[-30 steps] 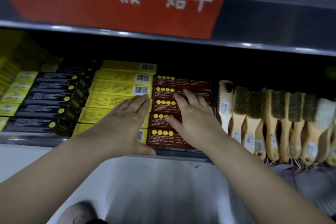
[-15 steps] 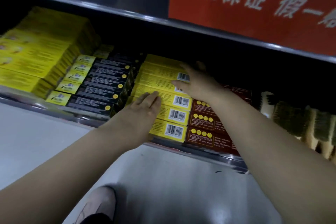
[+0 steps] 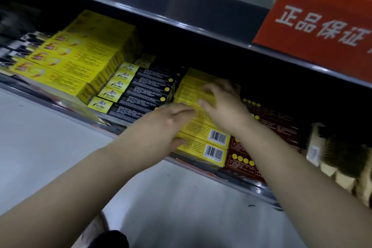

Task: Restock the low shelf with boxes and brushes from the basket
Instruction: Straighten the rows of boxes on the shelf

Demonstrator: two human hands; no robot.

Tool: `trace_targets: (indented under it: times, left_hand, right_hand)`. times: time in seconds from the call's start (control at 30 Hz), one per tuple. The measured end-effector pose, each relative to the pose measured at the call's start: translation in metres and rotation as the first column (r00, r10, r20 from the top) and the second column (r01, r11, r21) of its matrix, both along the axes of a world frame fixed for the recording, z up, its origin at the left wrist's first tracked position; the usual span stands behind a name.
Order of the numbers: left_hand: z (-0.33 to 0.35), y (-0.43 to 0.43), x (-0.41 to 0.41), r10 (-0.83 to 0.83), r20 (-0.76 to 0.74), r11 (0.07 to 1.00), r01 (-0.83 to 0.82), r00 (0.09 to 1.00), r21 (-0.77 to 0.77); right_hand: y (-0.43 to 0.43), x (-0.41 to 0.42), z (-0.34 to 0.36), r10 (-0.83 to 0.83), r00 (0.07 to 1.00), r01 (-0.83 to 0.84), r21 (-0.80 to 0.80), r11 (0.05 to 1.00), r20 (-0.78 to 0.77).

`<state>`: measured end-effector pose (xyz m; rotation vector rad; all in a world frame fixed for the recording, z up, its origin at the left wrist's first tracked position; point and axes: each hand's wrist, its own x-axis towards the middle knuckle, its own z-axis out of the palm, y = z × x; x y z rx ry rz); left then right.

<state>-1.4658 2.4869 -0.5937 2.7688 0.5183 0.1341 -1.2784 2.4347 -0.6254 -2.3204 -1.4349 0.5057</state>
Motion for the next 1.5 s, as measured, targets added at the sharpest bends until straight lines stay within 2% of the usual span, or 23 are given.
trace_targets:
  times: [0.07, 0.13, 0.23, 0.33, 0.43, 0.53, 0.73, 0.83, 0.97, 1.1, 1.3, 1.43, 1.5]
  left_hand:
    - [0.012, 0.017, -0.016, 0.109, 0.073, 0.993, -0.112, 0.991, 0.037]
    - [0.022, 0.036, -0.031, 0.207, -0.045, 0.978, -0.206, 0.977, 0.026]
    - [0.019, 0.058, -0.047, 0.234, -0.321, 0.972, -0.221, 0.918, 0.077]
    - [0.013, 0.066, -0.05, 0.232, -0.365, 0.972, -0.196, 0.902, 0.132]
    - [0.009, 0.07, -0.052, 0.235, -0.356, 0.971, -0.206, 0.905, 0.117]
    - [0.003, 0.07, -0.055, 0.211, -0.352, 0.977, -0.183, 0.912, 0.11]
    - [-0.006, 0.069, -0.057, 0.206, -0.328, 0.978, -0.178, 0.922, 0.112]
    - [-0.01, 0.066, -0.057, 0.225, -0.35, 0.971, -0.18, 0.909, 0.157]
    - [-0.02, 0.06, -0.06, 0.244, -0.295, 0.958, -0.183, 0.924, 0.22]
    - [-0.026, 0.058, -0.066, 0.215, -0.221, 0.967, -0.176, 0.951, 0.184]
    - [-0.028, 0.061, -0.066, 0.197, -0.2, 0.969, -0.161, 0.96, 0.185]
    - [-0.028, 0.06, -0.068, 0.165, -0.193, 0.979, -0.138, 0.967, 0.15]
    - [-0.023, 0.062, -0.072, 0.126, -0.139, 0.989, -0.113, 0.982, 0.094]
  right_hand:
    - [-0.005, -0.033, 0.005, 0.017, 0.963, 0.004, 0.078, 0.997, -0.268]
    - [-0.007, -0.062, 0.008, 0.016, 0.86, 0.011, 0.049, 0.999, -0.51]
    - [-0.003, -0.092, 0.0, 0.005, 0.792, -0.007, -0.001, 1.0, -0.61]
    - [0.003, -0.111, -0.01, -0.049, 0.742, 0.113, 0.052, 0.992, -0.669]
    - [0.006, -0.118, -0.015, -0.104, 0.739, 0.213, 0.085, 0.973, -0.665]
    - [0.007, -0.121, -0.015, -0.122, 0.757, 0.247, 0.109, 0.963, -0.642]
    - [0.006, -0.127, -0.015, -0.129, 0.786, 0.244, 0.111, 0.964, -0.605]
    - [0.005, -0.129, -0.014, -0.121, 0.811, 0.228, 0.118, 0.967, -0.572]
    - [0.002, -0.133, -0.013, -0.123, 0.828, 0.232, 0.135, 0.963, -0.547]
    - [0.006, -0.126, -0.006, -0.146, 0.835, 0.275, 0.173, 0.946, -0.531]
    - [0.027, -0.112, 0.001, -0.109, 0.851, 0.216, 0.154, 0.964, -0.513]
    - [0.025, -0.113, -0.001, -0.119, 0.813, 0.242, 0.145, 0.959, -0.571]
    - [0.027, -0.113, 0.005, -0.146, 0.807, 0.27, 0.137, 0.953, -0.573]
